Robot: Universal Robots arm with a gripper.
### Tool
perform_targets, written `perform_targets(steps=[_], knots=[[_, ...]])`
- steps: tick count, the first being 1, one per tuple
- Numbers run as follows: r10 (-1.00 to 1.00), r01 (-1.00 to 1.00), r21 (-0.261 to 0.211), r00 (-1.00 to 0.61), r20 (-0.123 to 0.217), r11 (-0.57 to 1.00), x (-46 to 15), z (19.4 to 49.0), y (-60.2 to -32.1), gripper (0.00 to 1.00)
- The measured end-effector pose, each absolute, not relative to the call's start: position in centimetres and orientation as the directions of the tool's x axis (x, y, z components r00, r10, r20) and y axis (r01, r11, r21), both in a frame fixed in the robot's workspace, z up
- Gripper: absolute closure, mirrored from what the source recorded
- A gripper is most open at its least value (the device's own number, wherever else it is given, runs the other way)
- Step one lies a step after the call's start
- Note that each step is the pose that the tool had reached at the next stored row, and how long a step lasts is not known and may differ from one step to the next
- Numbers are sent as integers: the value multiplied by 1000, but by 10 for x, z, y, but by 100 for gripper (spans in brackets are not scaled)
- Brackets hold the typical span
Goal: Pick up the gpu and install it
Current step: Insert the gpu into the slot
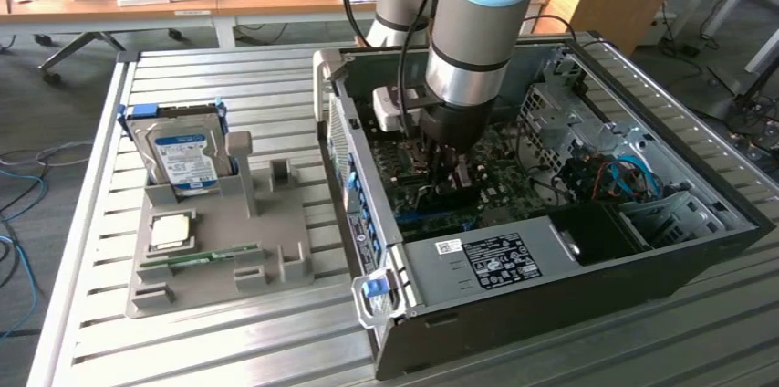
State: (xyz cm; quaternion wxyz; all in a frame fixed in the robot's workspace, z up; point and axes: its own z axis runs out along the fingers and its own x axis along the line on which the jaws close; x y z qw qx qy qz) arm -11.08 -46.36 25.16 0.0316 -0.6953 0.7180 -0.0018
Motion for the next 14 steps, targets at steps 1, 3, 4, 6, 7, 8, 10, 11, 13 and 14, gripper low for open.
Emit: perform_targets(steps=[1,3,4,6,7,8,10,11,13,14], knots=[[-999,-998,-47,-31,-43,33,-111,251,-464,73],[-999,-998,-49,-31,-43,33,-112,251,-464,73],[-999,-998,-49,-31,-43,33,-112,251,-464,73],[-999,-998,-49,-31,-43,33,-112,251,-464,73],[-999,-998,-49,-31,-43,33,-112,251,-464,73],[-999,-998,-50,-31,-43,33,-112,251,-464,73],[-999,-998,-48,-32,-44,34,-113,251,-463,72],[-999,-998,-49,-32,-44,34,-112,251,-464,72],[-999,-998,-49,-31,-43,33,-112,251,-464,67],[-999,-998,-49,-31,-43,33,-112,251,-464,61]])
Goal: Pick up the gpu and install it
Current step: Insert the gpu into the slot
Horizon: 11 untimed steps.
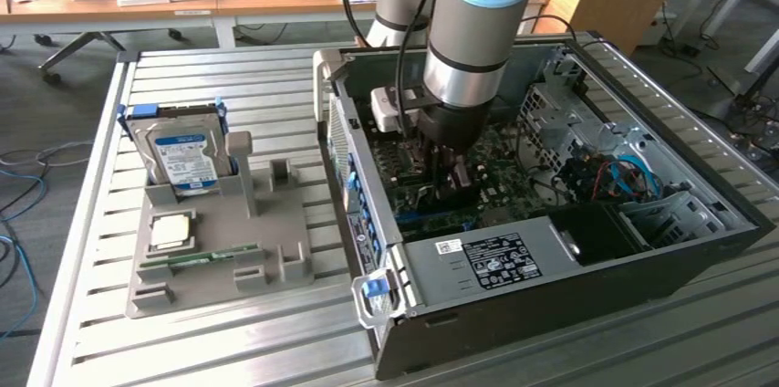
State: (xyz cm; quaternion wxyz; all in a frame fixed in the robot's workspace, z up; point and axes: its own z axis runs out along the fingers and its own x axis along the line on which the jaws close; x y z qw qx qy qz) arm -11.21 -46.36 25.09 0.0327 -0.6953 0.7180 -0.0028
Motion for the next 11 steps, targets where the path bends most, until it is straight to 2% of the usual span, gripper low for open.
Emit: perform_targets(steps=[1,3,4,5,11], knots=[[-999,-998,-49,-31,-43,33,-112,251,-464,61],[-999,-998,-49,-31,-43,33,-112,251,-464,49],[-999,-998,-49,-31,-43,33,-112,251,-464,49],[-999,-998,-49,-31,-43,33,-112,251,-464,43],[-999,-998,-49,-31,-43,33,-112,258,-464,43]])
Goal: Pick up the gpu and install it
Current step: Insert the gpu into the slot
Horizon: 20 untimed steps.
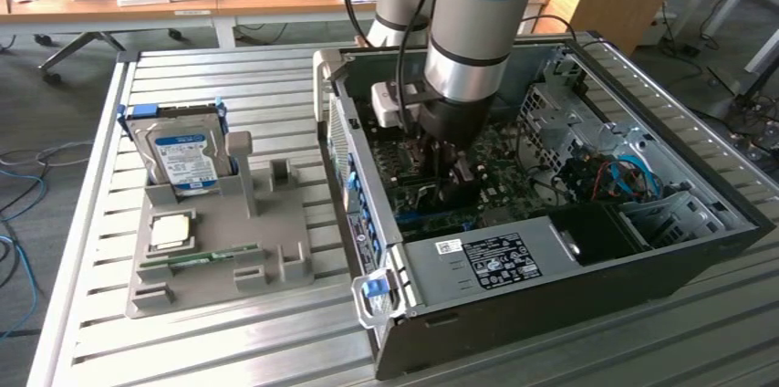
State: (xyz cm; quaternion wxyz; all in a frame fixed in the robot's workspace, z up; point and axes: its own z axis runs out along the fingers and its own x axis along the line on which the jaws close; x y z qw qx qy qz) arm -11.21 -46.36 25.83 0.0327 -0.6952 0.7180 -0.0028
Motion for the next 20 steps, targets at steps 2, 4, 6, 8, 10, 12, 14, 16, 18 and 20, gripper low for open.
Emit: perform_targets(steps=[2,4,6,8,10,12,14,16,18,20], knots=[[-999,-998,-49,-31,-43,33,-112,263,-464,43],[-999,-998,-49,-31,-43,33,-112,267,-464,43],[-999,-998,-49,-31,-43,33,-112,272,-464,43],[-999,-998,-49,-31,-43,33,-112,276,-464,43],[-999,-998,-49,-31,-43,33,-112,279,-464,43],[-999,-998,-49,-31,-43,33,-112,283,-464,43],[-999,-998,-49,-31,-43,33,-112,286,-464,43],[-999,-998,-50,-31,-43,33,-112,287,-464,43],[-999,-998,-50,-31,-43,33,-112,287,-464,43],[-999,-998,-50,-31,-43,33,-112,287,-464,43]])
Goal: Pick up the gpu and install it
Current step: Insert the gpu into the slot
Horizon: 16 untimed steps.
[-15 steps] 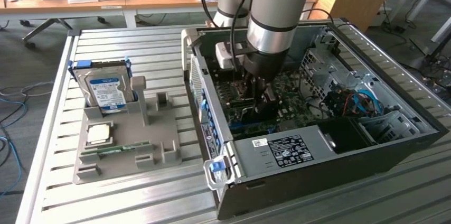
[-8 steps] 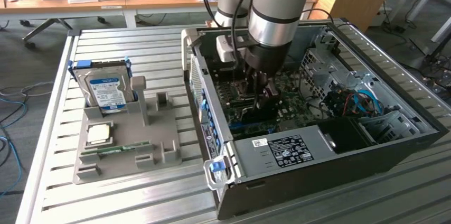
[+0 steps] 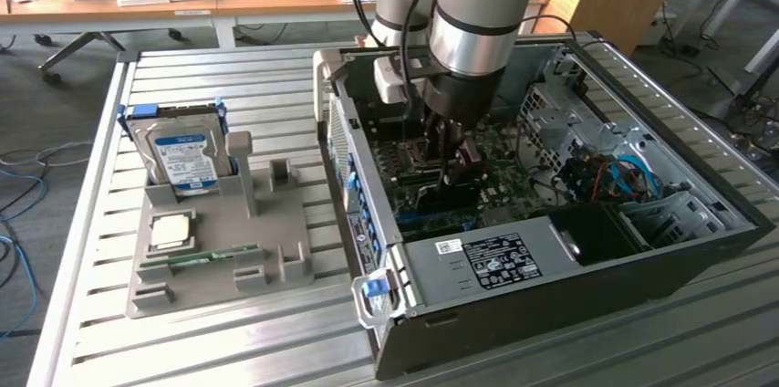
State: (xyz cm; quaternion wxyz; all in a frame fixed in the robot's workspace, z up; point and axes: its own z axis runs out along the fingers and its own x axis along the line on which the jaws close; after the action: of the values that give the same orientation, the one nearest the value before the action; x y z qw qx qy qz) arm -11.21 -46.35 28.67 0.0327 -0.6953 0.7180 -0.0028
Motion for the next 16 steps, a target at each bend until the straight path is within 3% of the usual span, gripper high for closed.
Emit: perform_targets(steps=[16], knots=[[-998,-998,-49,-31,-49,33,-111,291,-464,43]])
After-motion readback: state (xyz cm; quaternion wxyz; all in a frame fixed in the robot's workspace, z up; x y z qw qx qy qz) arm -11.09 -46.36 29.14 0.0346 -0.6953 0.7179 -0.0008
